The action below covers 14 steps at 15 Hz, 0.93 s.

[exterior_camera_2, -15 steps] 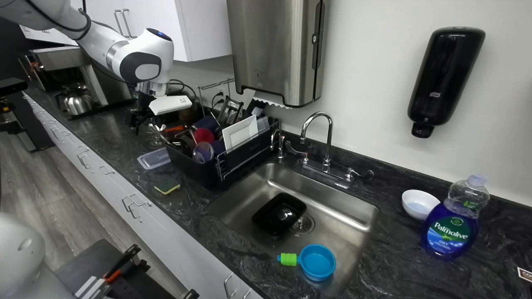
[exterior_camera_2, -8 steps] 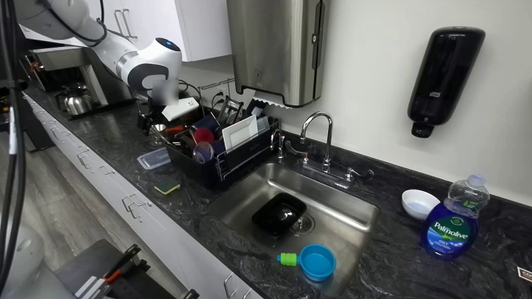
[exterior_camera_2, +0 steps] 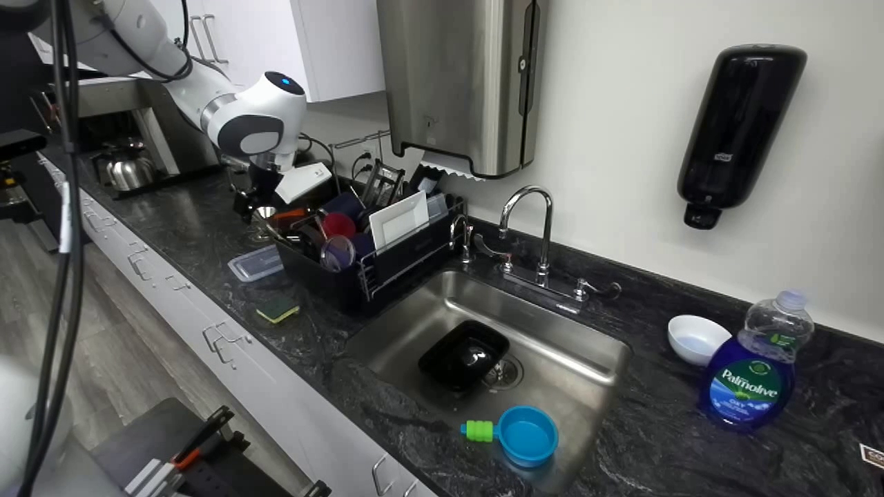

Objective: Put the knife on the dish rack in the sink

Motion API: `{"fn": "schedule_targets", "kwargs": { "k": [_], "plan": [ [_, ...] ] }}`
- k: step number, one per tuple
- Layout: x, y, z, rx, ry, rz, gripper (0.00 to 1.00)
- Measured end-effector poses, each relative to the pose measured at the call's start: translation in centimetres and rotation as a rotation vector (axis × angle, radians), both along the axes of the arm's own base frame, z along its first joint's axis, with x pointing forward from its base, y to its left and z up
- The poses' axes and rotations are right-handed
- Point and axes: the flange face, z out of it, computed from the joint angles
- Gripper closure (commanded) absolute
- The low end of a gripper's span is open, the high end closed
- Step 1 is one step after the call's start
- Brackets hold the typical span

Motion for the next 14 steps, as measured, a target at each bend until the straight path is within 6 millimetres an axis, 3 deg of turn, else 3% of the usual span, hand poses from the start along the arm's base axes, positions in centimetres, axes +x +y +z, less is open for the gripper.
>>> {"fn": "schedule_targets", "kwargs": {
  "k": [14],
  "plan": [
    [2.4, 1.7, -3.1, 0.034, 0.012, 0.093, 0.00]
  ]
}}
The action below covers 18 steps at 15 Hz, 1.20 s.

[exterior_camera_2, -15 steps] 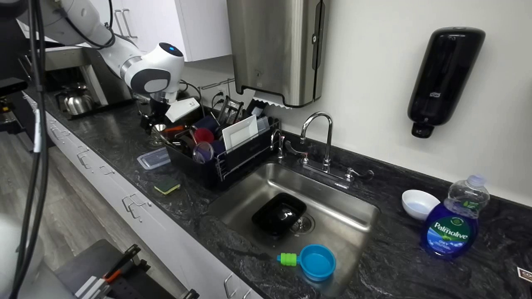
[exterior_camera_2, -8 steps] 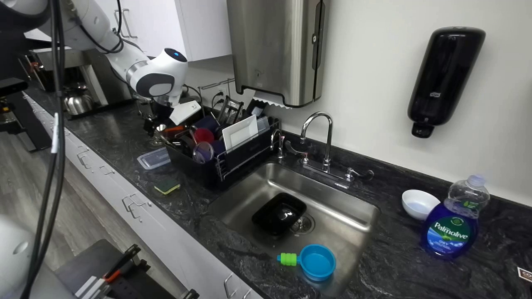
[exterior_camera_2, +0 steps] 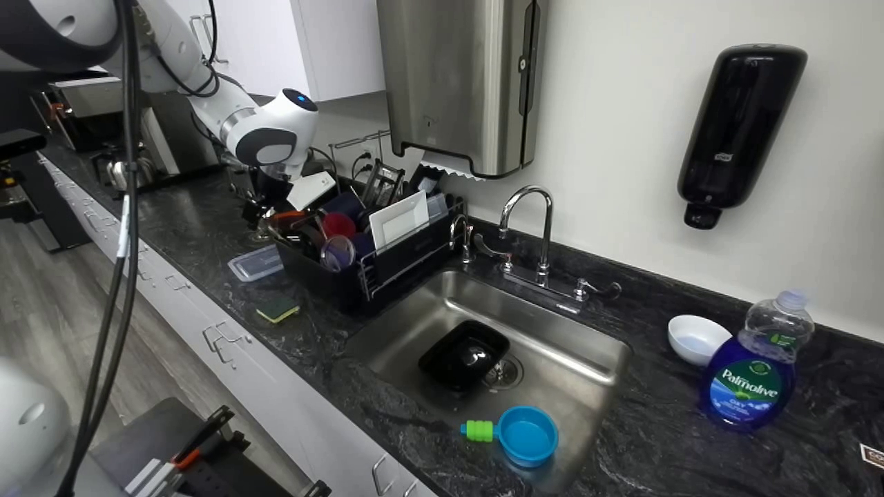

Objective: Put the knife on the dish rack in the sink

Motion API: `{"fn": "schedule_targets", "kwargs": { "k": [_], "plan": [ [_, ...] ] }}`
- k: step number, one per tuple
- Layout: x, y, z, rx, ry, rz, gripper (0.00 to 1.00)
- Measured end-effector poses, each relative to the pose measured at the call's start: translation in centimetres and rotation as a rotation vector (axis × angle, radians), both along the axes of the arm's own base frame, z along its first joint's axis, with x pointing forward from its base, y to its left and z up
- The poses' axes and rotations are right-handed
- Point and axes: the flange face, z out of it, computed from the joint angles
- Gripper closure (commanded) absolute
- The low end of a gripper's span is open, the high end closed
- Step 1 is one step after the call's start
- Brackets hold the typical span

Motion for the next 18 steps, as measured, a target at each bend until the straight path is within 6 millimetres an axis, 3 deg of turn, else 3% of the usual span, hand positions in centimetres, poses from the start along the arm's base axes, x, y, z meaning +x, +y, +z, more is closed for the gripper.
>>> {"fn": "schedule_targets", "kwargs": {
  "k": [5, 6, 8, 17, 18],
  "plan": [
    [0.36, 0.66, -0.34, 0.007, 0.019, 0.022, 0.02],
    [0.37, 0.70, -0.36, 0.008, 0.023, 0.025, 0.26],
    [0.41, 0.73, -0.41, 0.008, 0.027, 0.029, 0.31],
    [0.52, 0.75, -0.85, 0.005, 0.036, 0.036, 0.96],
    [0.50, 0.75, -0.86, 0.005, 0.037, 0.037, 0.98]
  ]
}}
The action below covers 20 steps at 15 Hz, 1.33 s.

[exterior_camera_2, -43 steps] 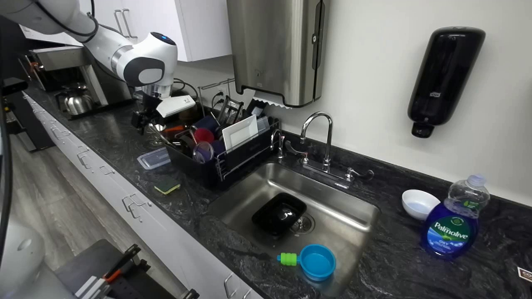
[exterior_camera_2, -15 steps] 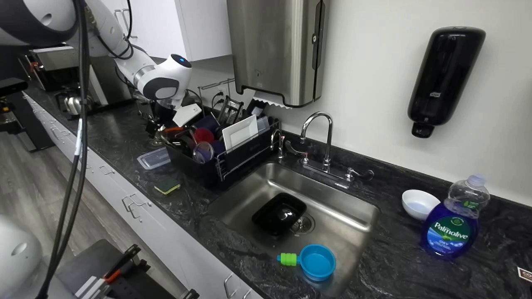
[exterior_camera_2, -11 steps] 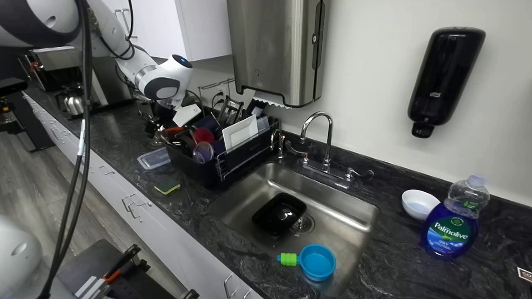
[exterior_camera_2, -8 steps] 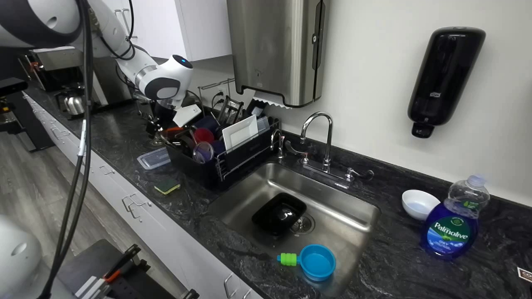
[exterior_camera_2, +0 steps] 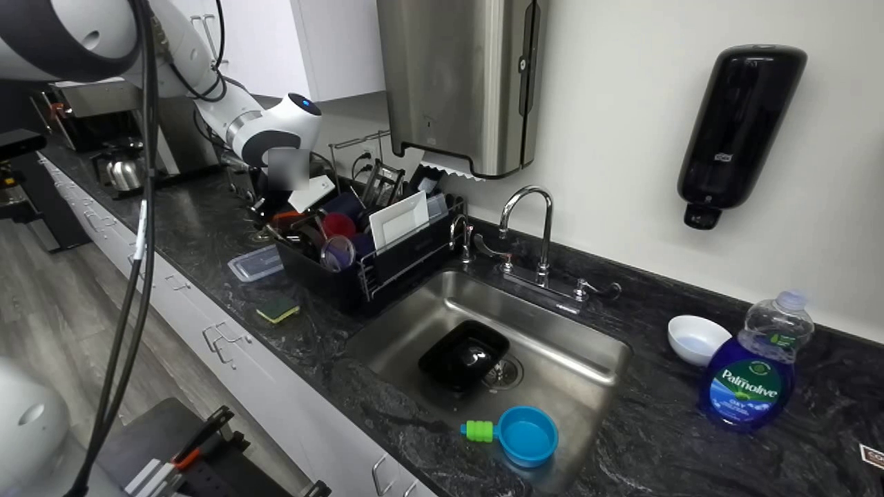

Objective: Put the knife on the dish rack in the sink

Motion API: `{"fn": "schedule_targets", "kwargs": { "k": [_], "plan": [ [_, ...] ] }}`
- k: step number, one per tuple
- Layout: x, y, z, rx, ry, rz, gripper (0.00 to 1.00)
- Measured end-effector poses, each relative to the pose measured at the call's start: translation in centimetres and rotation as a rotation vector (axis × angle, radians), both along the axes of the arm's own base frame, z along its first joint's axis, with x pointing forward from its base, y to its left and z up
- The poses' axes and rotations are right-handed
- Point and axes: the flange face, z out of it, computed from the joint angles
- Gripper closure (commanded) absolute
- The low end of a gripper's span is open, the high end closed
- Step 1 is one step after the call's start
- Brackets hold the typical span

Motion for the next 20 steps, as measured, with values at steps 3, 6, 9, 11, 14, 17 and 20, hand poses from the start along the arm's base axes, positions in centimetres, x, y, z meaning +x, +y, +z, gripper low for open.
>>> {"fn": "schedule_targets", "kwargs": {
  "k": [3, 6, 9, 11, 14, 17, 20],
  "plan": [
    [-0.2, 0.0, -0.1, -0.003, 0.014, 0.014, 0.97],
    [-0.3, 0.0, -0.1, -0.006, 0.017, 0.022, 0.97],
    [-0.2, 0.1, 0.2, -0.007, 0.013, 0.027, 0.97],
    [-0.2, 0.1, 0.8, -0.005, 0.007, 0.027, 0.97],
    [-0.3, 0.0, 2.6, -0.001, -0.003, 0.021, 0.97],
    [-0.7, -0.2, 5.2, 0.003, -0.020, 0.011, 0.97],
    [-1.3, -0.5, 7.4, 0.006, -0.039, 0.005, 0.97]
  ]
}}
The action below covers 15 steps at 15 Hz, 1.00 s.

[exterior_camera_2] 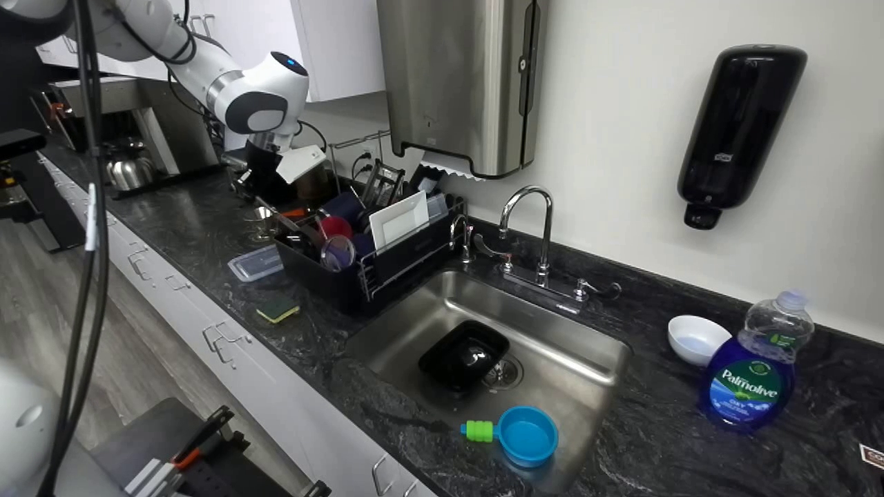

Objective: Put the knife on the dish rack in the sink

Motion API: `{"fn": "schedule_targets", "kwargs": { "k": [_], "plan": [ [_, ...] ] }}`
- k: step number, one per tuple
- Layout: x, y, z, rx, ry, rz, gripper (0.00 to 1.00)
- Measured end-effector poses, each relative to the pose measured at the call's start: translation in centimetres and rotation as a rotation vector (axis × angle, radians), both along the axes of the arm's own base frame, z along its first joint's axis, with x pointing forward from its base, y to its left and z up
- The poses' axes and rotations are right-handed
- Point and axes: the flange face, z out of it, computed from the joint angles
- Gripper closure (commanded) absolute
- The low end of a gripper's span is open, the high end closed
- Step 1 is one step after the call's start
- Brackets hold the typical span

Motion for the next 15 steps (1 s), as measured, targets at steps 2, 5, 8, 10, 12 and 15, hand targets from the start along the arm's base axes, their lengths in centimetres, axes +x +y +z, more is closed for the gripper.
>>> {"fn": "schedule_targets", "kwargs": {
  "k": [2, 5, 8, 10, 12, 15],
  "plan": [
    [-0.3, -0.3, 1.2, 0.007, -0.012, -0.008, 0.97],
    [-0.7, -1.1, 2.4, 0.034, -0.013, -0.043, 0.97],
    [-1.0, -1.9, 3.3, 0.061, -0.010, -0.080, 0.97],
    [-1.3, -2.0, 3.9, 0.079, -0.008, -0.095, 0.97],
    [-1.6, -2.0, 4.5, 0.098, -0.008, -0.106, 0.97],
    [-2.0, -1.8, 5.7, 0.125, -0.014, -0.118, 0.97]
  ]
}}
